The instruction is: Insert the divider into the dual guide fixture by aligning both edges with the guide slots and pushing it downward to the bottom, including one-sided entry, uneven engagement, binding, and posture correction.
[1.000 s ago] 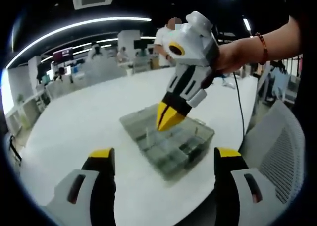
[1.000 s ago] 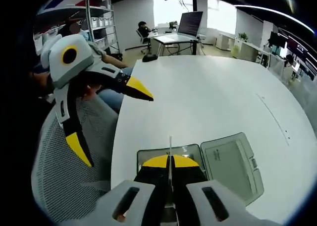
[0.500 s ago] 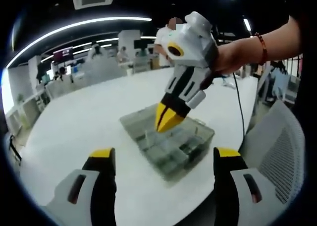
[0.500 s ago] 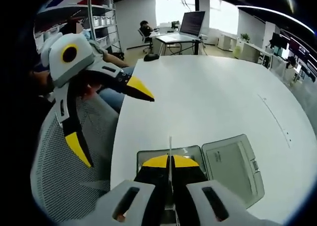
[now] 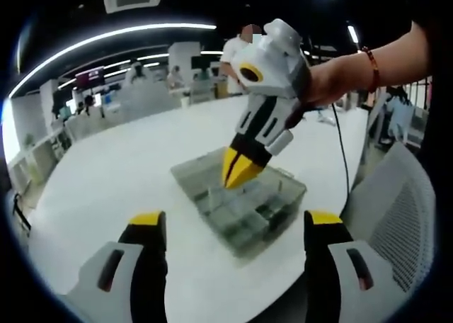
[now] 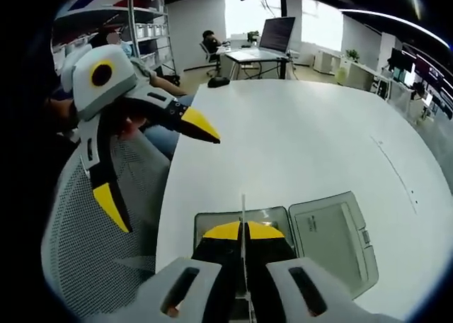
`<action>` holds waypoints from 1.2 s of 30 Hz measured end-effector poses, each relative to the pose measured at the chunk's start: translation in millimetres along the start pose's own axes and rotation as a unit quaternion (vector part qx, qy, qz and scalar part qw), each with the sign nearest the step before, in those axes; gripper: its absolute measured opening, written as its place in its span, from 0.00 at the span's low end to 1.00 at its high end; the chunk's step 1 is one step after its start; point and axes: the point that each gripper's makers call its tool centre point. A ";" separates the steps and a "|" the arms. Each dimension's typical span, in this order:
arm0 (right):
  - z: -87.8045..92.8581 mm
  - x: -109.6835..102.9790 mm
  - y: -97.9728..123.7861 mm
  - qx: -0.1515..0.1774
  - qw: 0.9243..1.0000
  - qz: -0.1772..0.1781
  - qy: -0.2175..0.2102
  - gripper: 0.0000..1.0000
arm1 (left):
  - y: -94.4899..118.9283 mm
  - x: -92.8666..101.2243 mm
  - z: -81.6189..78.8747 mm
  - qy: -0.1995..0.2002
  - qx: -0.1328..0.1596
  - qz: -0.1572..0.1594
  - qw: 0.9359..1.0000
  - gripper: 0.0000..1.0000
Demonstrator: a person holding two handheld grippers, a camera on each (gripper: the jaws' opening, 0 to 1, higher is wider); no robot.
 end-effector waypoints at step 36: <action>11.1 -3.6 -16.4 -0.026 0.999 -0.009 0.030 0.00 | 9.3 -0.1 2.2 -0.006 -0.018 0.000 1.000 0.77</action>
Point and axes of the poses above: the point that each gripper's makers call its tool centre point, and the gripper's own axes: y roughly backward along the fingers, x roughly to its right, z roughly out of its underside, and after that the axes turned 5 degrees about y, right-handed
